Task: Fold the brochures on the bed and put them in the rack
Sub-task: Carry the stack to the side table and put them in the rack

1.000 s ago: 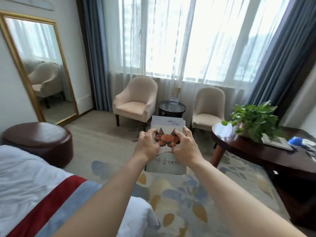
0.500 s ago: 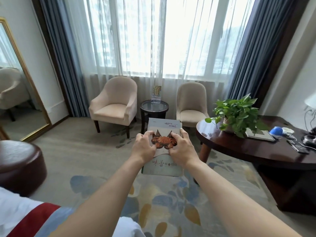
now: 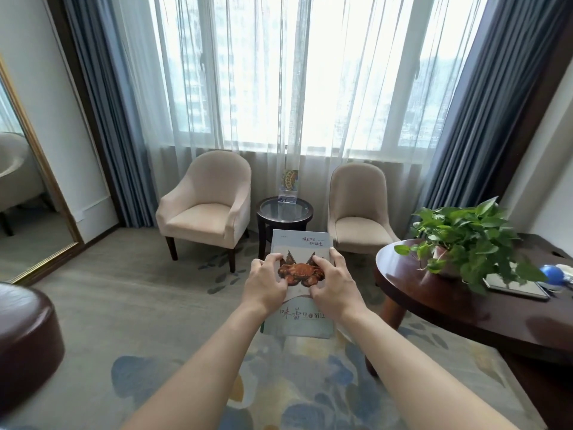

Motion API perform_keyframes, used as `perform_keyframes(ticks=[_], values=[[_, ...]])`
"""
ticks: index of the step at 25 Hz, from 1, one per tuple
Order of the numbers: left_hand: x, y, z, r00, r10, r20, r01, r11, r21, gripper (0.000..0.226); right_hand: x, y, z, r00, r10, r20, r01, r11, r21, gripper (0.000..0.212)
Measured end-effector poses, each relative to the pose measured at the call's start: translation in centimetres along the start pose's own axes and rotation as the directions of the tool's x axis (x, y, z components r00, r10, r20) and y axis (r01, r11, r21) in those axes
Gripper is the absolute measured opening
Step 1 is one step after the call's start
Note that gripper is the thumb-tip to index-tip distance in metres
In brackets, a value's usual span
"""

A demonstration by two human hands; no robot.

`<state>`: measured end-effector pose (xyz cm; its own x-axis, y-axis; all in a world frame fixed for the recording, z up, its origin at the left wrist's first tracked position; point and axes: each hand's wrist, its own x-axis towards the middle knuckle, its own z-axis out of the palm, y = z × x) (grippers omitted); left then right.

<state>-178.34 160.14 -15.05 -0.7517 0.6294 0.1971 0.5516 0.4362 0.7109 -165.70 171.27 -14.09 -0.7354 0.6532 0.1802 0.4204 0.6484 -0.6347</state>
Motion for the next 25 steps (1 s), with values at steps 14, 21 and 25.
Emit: perform_keyframes(ticks=[14, 21, 25], values=[[23.0, -2.4, 5.5, 0.998, -0.051, -0.043, 0.052, 0.999, 0.015, 0.052, 24.6, 5.3, 3.6, 0.998, -0.036, 0.053, 0.035, 0.999, 0.028, 0.064], [35.0, -6.0, 6.0, 0.997, -0.067, -0.038, 0.068, 0.997, 0.041, 0.053, 36.4, 4.9, 7.1, 0.997, -0.032, 0.063, 0.031, 0.999, 0.028, 0.063], [42.2, -8.3, 5.7, 0.999, -0.042, -0.022, 0.042, 0.998, 0.04, 0.054, 43.1, 4.3, 9.4, 0.998, -0.022, 0.052, 0.021, 0.999, 0.034, 0.063]])
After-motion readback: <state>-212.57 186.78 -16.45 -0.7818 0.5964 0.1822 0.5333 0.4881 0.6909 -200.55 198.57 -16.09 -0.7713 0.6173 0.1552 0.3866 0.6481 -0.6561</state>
